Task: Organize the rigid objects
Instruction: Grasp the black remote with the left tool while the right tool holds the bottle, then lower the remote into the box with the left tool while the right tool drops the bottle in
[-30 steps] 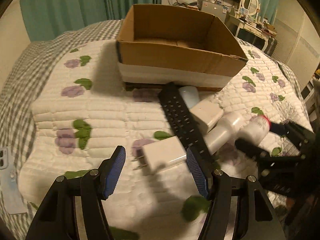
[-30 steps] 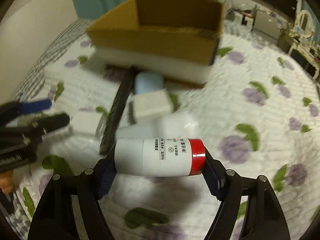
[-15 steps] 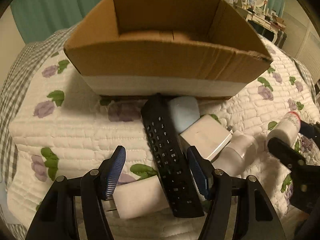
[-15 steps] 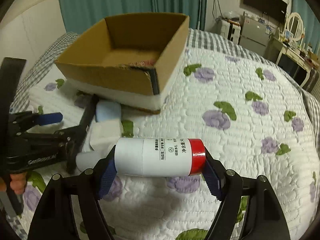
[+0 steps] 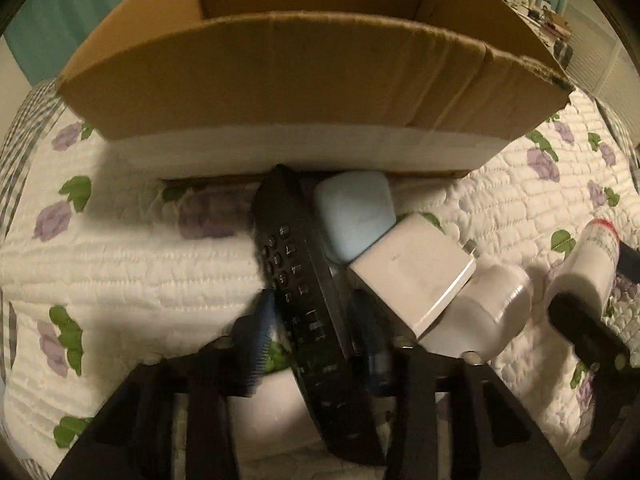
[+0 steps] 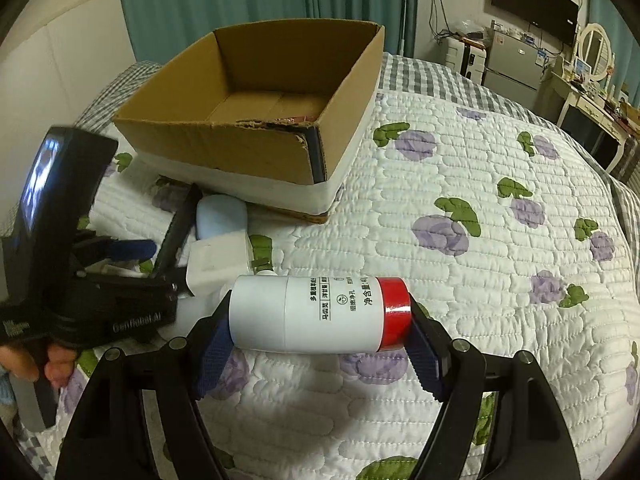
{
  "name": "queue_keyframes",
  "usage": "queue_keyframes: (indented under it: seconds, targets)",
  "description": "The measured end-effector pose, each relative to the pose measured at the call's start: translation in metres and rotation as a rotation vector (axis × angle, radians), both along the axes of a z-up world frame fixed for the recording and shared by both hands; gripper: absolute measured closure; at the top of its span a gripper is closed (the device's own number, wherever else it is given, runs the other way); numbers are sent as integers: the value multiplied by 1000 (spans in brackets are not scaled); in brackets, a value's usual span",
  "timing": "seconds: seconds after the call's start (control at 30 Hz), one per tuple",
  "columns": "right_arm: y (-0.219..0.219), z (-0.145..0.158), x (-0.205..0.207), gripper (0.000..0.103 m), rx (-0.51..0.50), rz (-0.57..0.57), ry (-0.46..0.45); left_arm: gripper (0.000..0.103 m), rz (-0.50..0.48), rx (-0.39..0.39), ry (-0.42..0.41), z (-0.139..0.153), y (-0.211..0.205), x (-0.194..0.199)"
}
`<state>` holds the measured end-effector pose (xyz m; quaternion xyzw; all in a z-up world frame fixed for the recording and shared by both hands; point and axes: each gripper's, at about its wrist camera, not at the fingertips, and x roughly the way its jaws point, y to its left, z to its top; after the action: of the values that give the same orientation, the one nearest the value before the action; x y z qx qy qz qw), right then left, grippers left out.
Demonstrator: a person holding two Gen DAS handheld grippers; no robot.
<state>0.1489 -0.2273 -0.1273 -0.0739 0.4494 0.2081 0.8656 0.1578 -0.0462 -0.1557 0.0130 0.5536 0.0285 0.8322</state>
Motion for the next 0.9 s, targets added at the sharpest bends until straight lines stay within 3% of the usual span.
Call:
queue_keyframes:
  seconds: [0.17,0.43,0.6,0.9]
  targets:
    - [1,1,-1,27,-9,6,-9,81,1,-41,-35,16,9,-9]
    - [3,17,-10,27,-14,-5,-45,84,-51,-75,-111,62,12,-34]
    - [6,48,-20,27,5,-6,-96,84,-66,-75,-168,89,7,-43]
    - [12,119,-36,27,20,-7,-213,84,-78,-63,-303,164,6,-61]
